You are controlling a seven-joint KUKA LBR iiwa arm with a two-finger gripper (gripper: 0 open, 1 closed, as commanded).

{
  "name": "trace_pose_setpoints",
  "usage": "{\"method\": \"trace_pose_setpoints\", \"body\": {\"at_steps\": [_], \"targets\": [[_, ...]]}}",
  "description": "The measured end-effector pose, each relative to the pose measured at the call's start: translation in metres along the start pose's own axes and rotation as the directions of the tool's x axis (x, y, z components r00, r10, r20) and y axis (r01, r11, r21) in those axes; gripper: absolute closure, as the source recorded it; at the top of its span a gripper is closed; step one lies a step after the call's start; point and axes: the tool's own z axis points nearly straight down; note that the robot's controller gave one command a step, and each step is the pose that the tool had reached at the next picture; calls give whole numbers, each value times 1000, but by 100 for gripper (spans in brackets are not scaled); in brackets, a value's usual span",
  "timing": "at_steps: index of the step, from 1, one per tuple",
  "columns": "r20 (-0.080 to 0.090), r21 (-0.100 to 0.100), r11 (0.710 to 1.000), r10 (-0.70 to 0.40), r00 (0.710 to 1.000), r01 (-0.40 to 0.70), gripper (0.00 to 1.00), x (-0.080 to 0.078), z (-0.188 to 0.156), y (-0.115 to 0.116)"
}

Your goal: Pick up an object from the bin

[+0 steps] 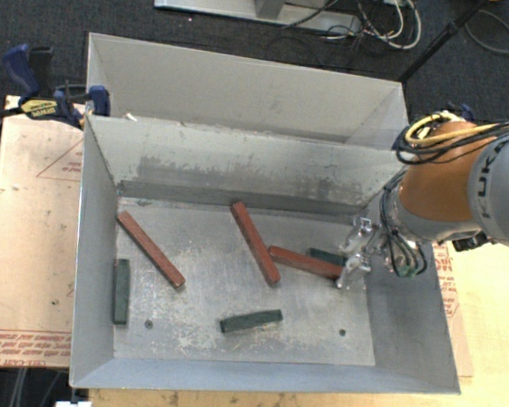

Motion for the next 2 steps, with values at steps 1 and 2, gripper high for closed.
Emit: {"method": "trace_pose_setpoints", "body": {"at_steps": [1, 2], "targets": [[0, 0, 1000, 0, 1000, 0, 100, 0, 0, 0], [-2, 1, 997, 79, 997, -79, 100, 1, -159, -22]]}}
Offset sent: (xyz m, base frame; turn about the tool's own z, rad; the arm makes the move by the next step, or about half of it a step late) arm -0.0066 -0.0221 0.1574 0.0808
